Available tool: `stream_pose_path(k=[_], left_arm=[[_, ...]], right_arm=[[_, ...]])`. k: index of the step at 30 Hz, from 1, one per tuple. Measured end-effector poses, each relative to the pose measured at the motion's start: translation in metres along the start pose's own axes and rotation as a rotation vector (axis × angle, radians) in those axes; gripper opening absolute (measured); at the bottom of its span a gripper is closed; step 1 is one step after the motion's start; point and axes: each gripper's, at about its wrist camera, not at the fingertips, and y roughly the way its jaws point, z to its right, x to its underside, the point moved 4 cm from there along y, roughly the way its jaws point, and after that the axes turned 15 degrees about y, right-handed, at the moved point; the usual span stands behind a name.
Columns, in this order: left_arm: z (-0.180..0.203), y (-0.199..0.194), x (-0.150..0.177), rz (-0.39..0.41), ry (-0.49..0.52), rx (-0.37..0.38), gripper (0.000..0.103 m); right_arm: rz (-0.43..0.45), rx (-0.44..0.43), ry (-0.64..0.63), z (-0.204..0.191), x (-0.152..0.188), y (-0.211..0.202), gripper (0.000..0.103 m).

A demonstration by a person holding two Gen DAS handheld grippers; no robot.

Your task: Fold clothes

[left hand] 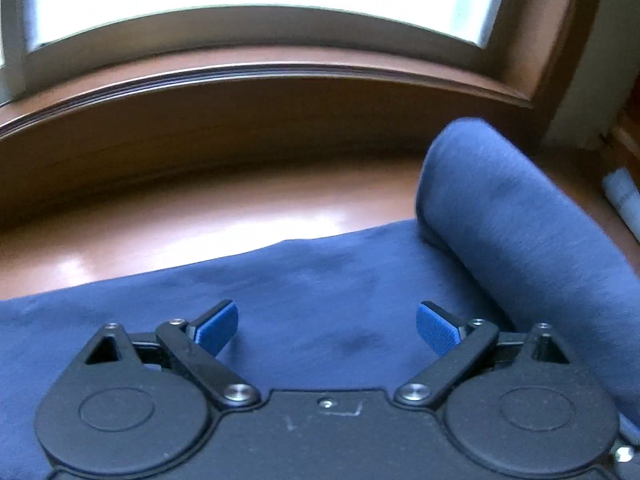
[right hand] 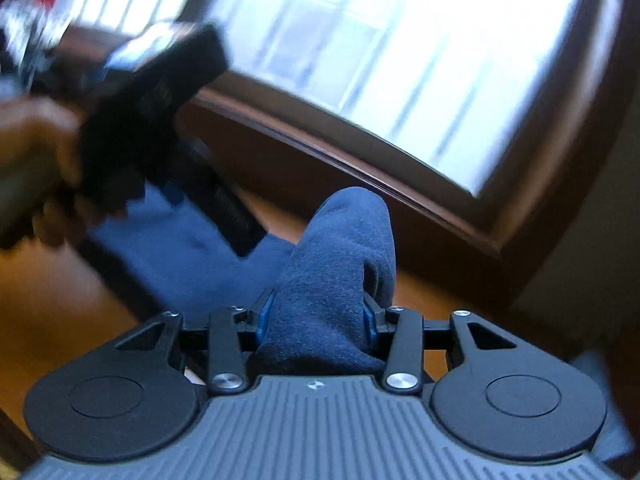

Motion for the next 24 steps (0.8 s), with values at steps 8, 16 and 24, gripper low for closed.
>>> stream_pose_path(k=[8, 16, 24], left_arm=[[-0.030, -0.036, 0.034, -0.002, -0.014, -0.036, 0.096], [0.001, -0.063, -0.009, 0.100, 0.120, 0.040, 0.096], [0.075, -0.005, -0.038, -0.002, 0.324, 0.027, 0.101]], right_arm=[[-0.042, -0.173, 0.001, -0.065, -0.019, -0.001, 0.050], [-0.055, -0.040, 0.294, 0.006, -0.025, -0.018, 0.075], [-0.192, -0.093, 0.598, 0.024, 0.023, 0.011, 0.076]])
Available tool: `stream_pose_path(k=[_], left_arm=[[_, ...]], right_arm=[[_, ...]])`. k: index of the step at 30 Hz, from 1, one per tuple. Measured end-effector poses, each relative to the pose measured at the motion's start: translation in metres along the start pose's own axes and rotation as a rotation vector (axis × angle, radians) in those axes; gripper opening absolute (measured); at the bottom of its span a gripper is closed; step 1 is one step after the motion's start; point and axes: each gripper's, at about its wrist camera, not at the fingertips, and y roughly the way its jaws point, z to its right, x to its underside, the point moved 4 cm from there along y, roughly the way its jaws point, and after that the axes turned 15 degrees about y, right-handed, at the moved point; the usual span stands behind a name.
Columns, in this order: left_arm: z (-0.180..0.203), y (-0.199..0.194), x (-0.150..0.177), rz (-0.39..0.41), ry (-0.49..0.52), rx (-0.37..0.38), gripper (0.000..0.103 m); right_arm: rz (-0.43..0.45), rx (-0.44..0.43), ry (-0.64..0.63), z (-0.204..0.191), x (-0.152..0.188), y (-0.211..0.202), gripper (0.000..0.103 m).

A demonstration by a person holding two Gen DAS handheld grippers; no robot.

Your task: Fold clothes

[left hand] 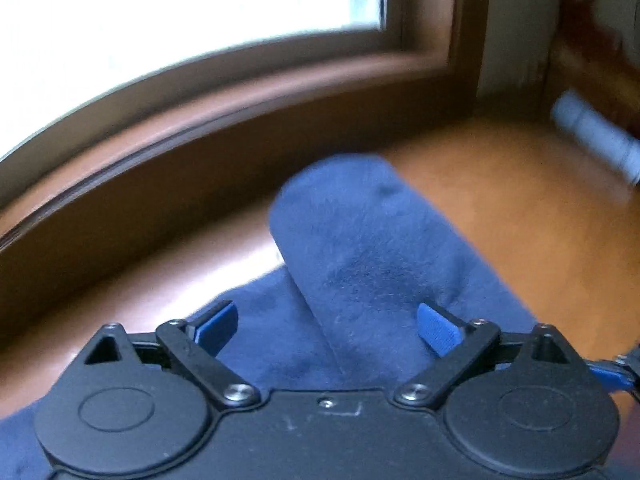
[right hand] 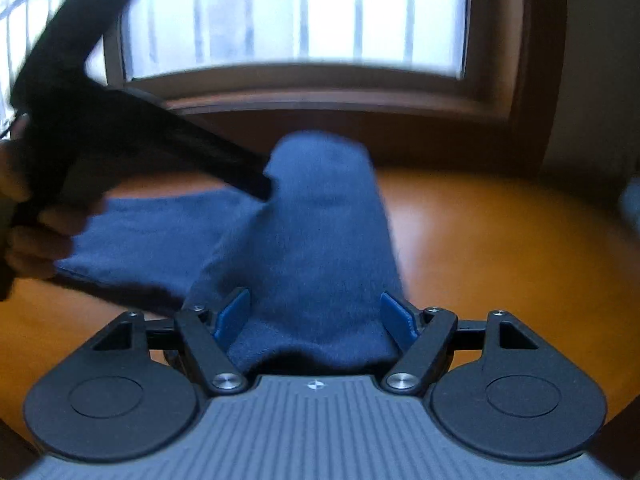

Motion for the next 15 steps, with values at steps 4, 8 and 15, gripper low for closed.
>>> stream_pose_path(k=[4, 8, 15], left_arm=[[-0.002, -0.001, 0.000, -0.011, -0.038, 0.009, 0.103], [-0.003, -0.001, 0.003, -0.027, -0.088, 0.000, 0.103], [-0.019, -0.043, 0.030, -0.041, -0.219, -0.081, 0.102]], right_arm=[[-0.034, -0.068, 0.080, 0.015, -0.003, -0.013, 0.075], [-0.066, -0.162, 0.139, 0.032, -0.005, -0.020, 0.090], [-0.175, -0.291, 0.162, 0.052, -0.014, -0.004, 0.088]])
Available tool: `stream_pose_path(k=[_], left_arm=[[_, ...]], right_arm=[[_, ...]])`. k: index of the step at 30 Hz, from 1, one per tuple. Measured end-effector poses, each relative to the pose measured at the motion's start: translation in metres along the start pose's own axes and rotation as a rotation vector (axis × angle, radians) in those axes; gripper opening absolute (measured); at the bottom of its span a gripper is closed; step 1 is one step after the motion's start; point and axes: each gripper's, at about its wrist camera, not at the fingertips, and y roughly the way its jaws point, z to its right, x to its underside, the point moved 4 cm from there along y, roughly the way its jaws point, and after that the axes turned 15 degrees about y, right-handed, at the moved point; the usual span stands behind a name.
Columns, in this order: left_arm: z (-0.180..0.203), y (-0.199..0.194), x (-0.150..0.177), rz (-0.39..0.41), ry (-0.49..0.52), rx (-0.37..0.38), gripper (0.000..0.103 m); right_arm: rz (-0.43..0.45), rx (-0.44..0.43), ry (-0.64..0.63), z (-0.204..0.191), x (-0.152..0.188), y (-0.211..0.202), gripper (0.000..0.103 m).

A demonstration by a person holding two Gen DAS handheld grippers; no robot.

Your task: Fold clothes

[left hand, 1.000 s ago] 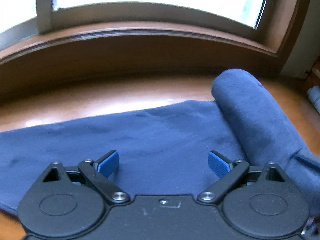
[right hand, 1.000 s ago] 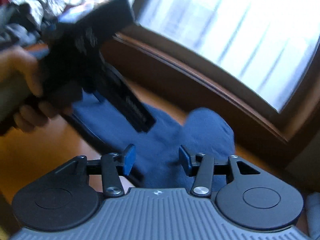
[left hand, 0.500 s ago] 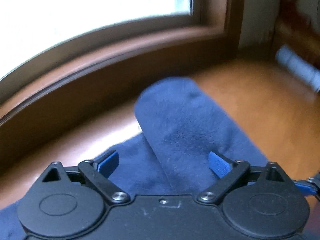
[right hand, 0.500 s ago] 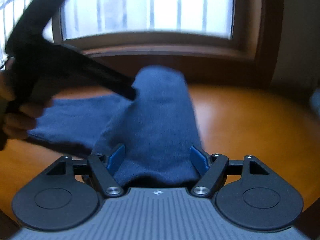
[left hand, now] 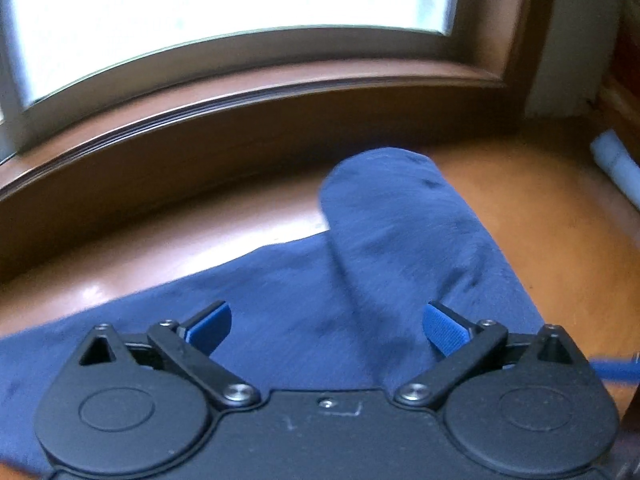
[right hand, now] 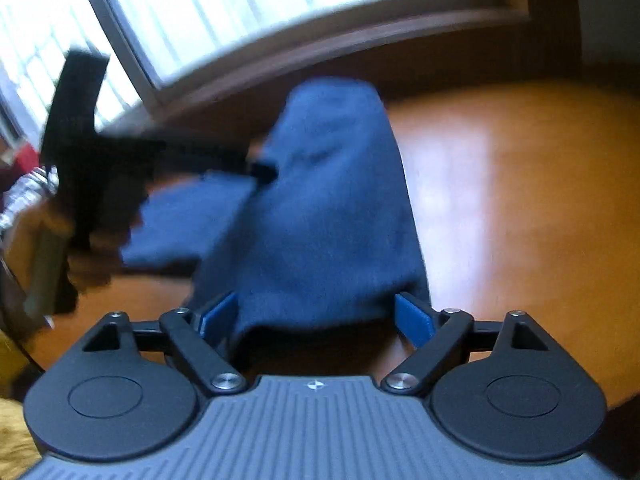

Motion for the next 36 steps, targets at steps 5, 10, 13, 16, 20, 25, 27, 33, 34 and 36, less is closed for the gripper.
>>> stream_pose_path(k=[5, 10, 13, 16, 20, 25, 27, 33, 34, 36], left_arm=[[0.001, -0.019, 0.013, -0.019, -0.041, -0.048, 0.102], [0.014, -0.012, 0.010, -0.050, -0.046, -0.056, 0.102], [0.019, -0.002, 0.009, -0.077, -0.038, -0.068, 0.102], [0.019, 0.009, 0.013, -0.138, -0.009, -0.133, 0.103], [0.014, 0.026, 0.027, -0.245, 0.009, -0.222, 0.103], [0.012, 0.020, 0.029, -0.205, -0.038, -0.197, 0.102], [0.013, 0.017, 0.026, -0.179, -0.028, -0.189, 0.102], [0.003, 0.017, 0.026, -0.189, -0.051, -0.224, 0.102], [0.000, 0.018, 0.027, -0.191, -0.071, -0.220, 0.102], [-0.006, 0.018, 0.029, -0.197, -0.106, -0.210, 0.102]], right_arm=[[-0.051, -0.136, 0.182, 0.042, -0.030, 0.003, 0.091], [-0.109, -0.278, 0.374, 0.069, -0.040, 0.030, 0.091], [-0.141, -0.337, 0.382, 0.068, -0.046, 0.047, 0.090], [-0.189, -0.376, 0.312, 0.051, -0.050, 0.057, 0.097], [-0.222, -0.350, 0.263, 0.035, -0.053, 0.063, 0.098], [-0.236, -0.329, 0.272, 0.033, -0.054, 0.064, 0.097], [-0.233, -0.334, 0.250, 0.034, -0.051, 0.064, 0.098], [-0.223, -0.349, 0.188, 0.030, -0.043, 0.061, 0.103], [-0.233, -0.350, 0.184, 0.030, -0.043, 0.061, 0.103], [-0.257, -0.358, 0.192, 0.031, -0.044, 0.062, 0.103]])
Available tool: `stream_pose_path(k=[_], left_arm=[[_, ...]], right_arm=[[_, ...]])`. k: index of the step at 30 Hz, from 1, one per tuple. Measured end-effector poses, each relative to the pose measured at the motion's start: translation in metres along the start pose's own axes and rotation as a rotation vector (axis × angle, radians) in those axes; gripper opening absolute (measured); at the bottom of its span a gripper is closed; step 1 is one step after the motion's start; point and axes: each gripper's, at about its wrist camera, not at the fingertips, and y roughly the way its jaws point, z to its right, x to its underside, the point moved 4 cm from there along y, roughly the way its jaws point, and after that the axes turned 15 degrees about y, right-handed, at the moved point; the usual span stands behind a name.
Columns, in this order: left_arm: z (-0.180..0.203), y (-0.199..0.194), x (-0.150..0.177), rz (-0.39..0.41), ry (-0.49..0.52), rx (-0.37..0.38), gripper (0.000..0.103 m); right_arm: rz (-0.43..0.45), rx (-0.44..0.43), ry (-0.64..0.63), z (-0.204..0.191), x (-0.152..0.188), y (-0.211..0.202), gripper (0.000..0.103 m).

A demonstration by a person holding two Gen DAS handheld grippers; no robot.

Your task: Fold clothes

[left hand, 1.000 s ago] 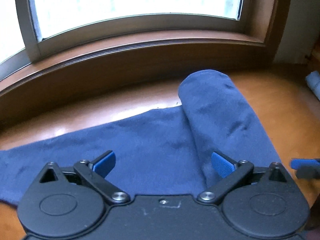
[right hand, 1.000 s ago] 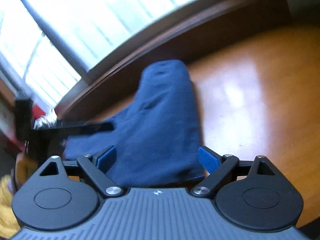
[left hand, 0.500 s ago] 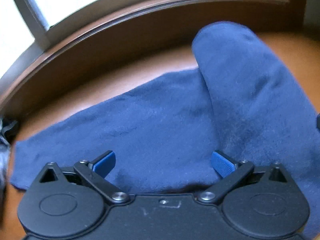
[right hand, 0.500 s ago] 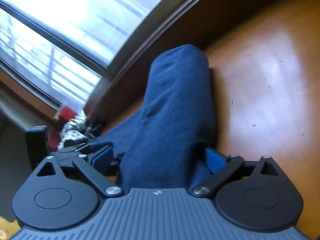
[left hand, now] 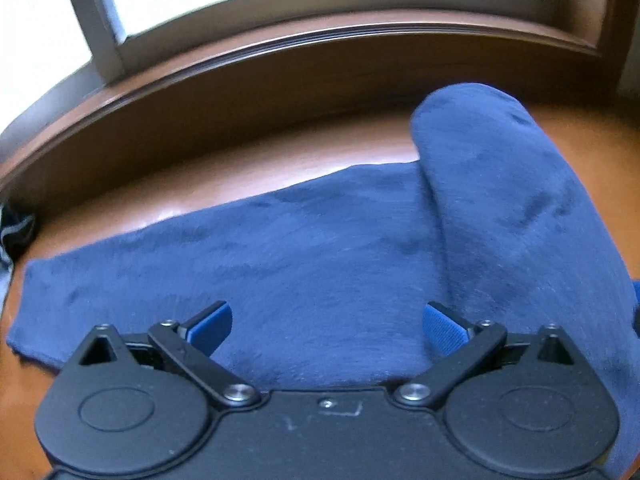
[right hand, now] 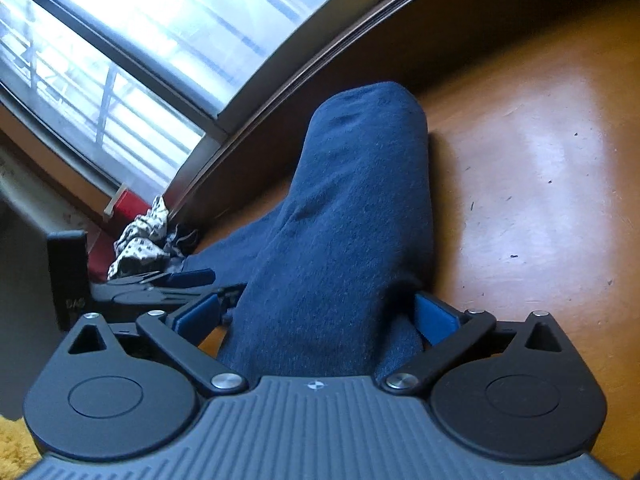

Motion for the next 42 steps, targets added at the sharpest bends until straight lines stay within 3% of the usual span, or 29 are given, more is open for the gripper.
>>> stream_pose_path(k=[13, 18, 21, 23, 26, 29, 33, 36, 39, 42], left_arm=[[0.001, -0.024, -0.006, 0.043, -0.043, 0.042, 0.102], [0.008, -0.039, -0.014, 0.083, -0.044, 0.051, 0.102], [0.014, -0.045, -0.018, 0.098, -0.034, 0.057, 0.102], [0.021, -0.044, -0.021, 0.097, -0.014, 0.054, 0.102], [0.034, -0.039, -0.027, 0.097, 0.038, 0.044, 0.102], [0.043, -0.025, -0.030, 0.075, 0.081, -0.023, 0.103], [0.034, -0.022, -0.026, 0.062, 0.025, -0.021, 0.103], [0.023, -0.022, -0.017, 0.062, -0.031, -0.011, 0.103], [0.008, -0.020, -0.004, 0.068, -0.096, 0.054, 0.102], [-0.010, -0.025, 0.006, 0.105, -0.173, 0.163, 0.098]], right_arm=[[-0.009, -0.015, 0.042, 0.007, -0.011, 0.002, 0.103], [0.005, -0.105, 0.204, 0.023, -0.031, -0.004, 0.103], [0.067, -0.188, 0.369, 0.040, -0.043, -0.015, 0.103], [0.114, -0.174, 0.390, 0.048, -0.053, -0.020, 0.102], [0.154, -0.085, 0.328, 0.046, -0.068, -0.020, 0.102], [0.097, -0.050, 0.277, 0.039, -0.072, -0.005, 0.102], [-0.045, -0.033, 0.152, 0.016, -0.061, 0.025, 0.102], [-0.043, -0.062, 0.105, 0.002, -0.057, 0.028, 0.102], [-0.042, -0.176, 0.128, -0.013, -0.059, 0.018, 0.102], [-0.054, -0.197, 0.085, -0.028, -0.057, 0.017, 0.103]])
